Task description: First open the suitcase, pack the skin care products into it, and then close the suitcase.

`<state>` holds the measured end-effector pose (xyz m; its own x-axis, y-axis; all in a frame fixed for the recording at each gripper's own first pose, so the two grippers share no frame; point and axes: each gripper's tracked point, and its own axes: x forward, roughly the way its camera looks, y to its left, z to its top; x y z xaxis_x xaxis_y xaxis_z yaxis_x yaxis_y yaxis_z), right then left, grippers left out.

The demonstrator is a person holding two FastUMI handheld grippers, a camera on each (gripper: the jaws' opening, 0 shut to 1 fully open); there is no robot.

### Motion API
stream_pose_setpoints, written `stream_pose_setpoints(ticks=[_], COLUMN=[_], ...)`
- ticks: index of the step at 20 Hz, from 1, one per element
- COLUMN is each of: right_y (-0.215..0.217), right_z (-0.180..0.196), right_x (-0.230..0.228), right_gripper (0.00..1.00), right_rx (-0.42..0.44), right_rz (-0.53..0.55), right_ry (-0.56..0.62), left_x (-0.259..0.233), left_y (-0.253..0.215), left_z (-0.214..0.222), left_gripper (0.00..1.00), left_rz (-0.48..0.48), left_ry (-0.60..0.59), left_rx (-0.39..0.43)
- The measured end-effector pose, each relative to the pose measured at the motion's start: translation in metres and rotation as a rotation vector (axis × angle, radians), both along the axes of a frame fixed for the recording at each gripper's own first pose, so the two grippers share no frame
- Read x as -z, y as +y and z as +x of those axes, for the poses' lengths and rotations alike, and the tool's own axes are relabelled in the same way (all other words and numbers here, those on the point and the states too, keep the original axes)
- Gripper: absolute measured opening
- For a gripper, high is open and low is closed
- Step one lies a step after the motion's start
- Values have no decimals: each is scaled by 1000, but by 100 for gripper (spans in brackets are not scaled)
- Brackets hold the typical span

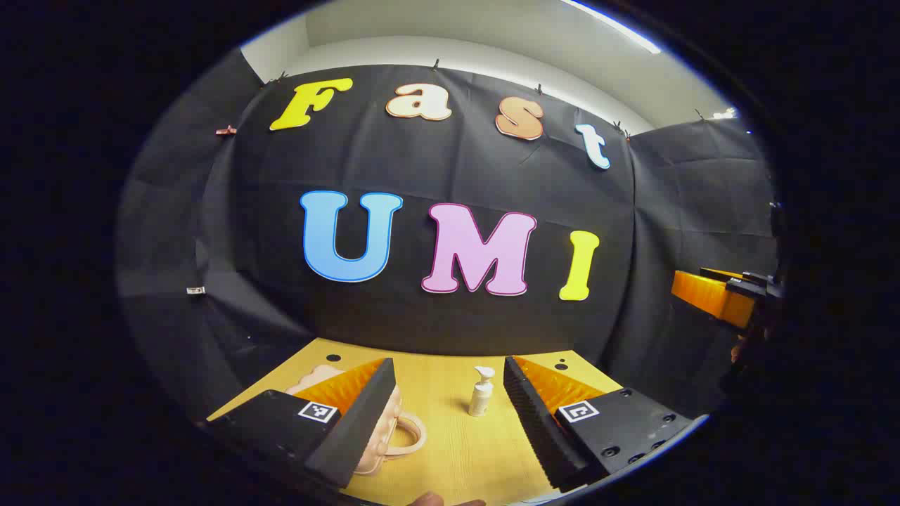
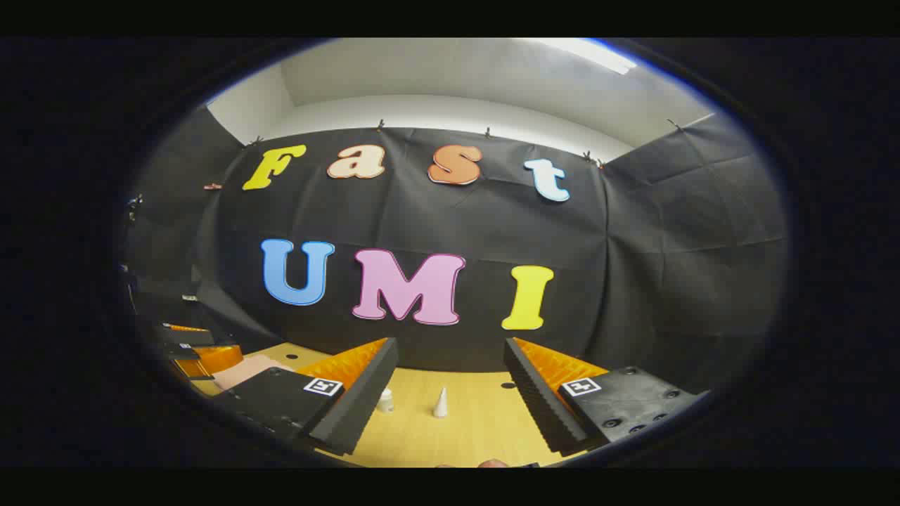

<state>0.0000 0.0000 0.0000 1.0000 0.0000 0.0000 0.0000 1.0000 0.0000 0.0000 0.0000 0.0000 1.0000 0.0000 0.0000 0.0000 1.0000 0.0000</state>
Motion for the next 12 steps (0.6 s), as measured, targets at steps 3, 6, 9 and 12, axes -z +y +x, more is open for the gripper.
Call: stream_pose_setpoints(ticks=[3, 6, 9, 12], right_y=[0, 2, 7, 12], right_z=[-5, -8, -11, -10], right_x=[0, 2, 1, 0], right_gripper=[97, 97, 97, 97], right_rx=[18, 29, 28, 25], right_rz=[-3, 6, -11, -13], right_ry=[5, 12, 9, 4], left_x=[7, 6, 6, 6], left_y=[4, 6, 7, 10], left_z=[0, -2, -4, -5], left_gripper=[98, 98, 98, 98], left_rz=[6, 7, 22, 26], left_ry=[16, 13, 7, 8], left_rx=[3, 13, 23, 25])
